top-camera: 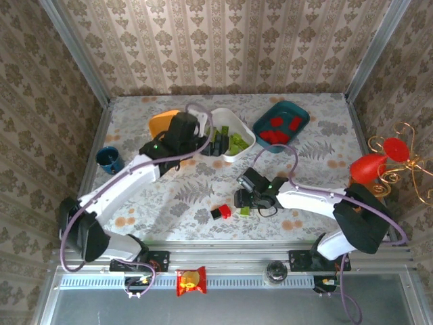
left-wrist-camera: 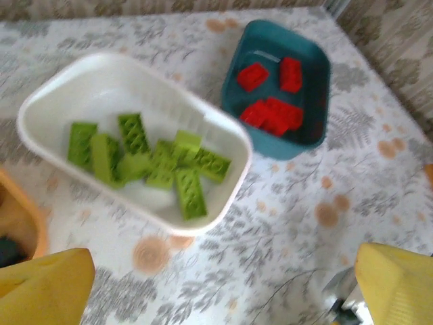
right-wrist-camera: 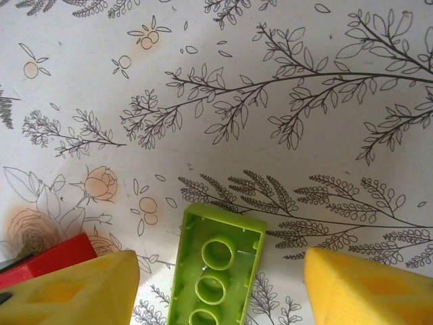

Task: Sort the legos into containers by color
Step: Pick up the lego from the bottom-center of the table, then place the lego in the container.

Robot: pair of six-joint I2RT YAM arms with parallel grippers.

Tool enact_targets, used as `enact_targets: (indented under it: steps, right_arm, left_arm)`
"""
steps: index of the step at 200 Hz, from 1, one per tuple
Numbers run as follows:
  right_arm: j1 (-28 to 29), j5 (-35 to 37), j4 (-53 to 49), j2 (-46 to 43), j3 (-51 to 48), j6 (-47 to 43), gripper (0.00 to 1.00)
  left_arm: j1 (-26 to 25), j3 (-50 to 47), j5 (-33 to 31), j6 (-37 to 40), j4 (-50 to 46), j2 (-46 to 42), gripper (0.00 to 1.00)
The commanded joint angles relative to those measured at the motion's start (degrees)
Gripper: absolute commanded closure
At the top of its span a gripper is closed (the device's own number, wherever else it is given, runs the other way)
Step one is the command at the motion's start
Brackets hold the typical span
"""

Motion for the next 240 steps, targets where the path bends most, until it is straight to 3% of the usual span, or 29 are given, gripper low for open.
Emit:
enact_targets:
  steps: [1,48,71,119,148,184,240]
  right_arm:
    - [1.2,3.8,-4.8,2.4,2.7,-0.5,0.35]
    - [3.4,3.9,-8.1,7.9,5.0,-0.6,0.41]
    - [3.6,4.6,-8.9,9.0,5.9,-0.6,0.51]
    - [2.5,4.0,-6.7,5.5,5.0,-2.1,0.66]
    - [-0.3,3.6,-5.2,-1.1,5.8,-5.3,0.69]
    - [-7.0,1.7,-4.3,-3.4,14.7,-11.6,0.70]
    - [-13.4,-2.4,-1.6,14.2,36.3,-15.8,0.69]
  left_arm:
    - [-0.2,-7.0,-5.6,-1.6,-0.9,-6.2,0.00]
    - [0.1,-18.2,-9.0,-4.1,-4.8,-14.5,0.00]
    - [0.3,-21.2,-9.1,-5.0,-6.1,-15.7,0.00]
    - [0.6,-25.0,-8.7,-5.7,-7.0,-18.0,0.00]
    - [0.5,-26.1,-4.3,-4.6,-5.4,-18.8,0.00]
    - [-0.2,-26.6,-2.9,-4.6,-5.6,-18.3,0.00]
    - [-2.3,-27.2,-0.5,-4.8,-6.0,-18.0,0.03]
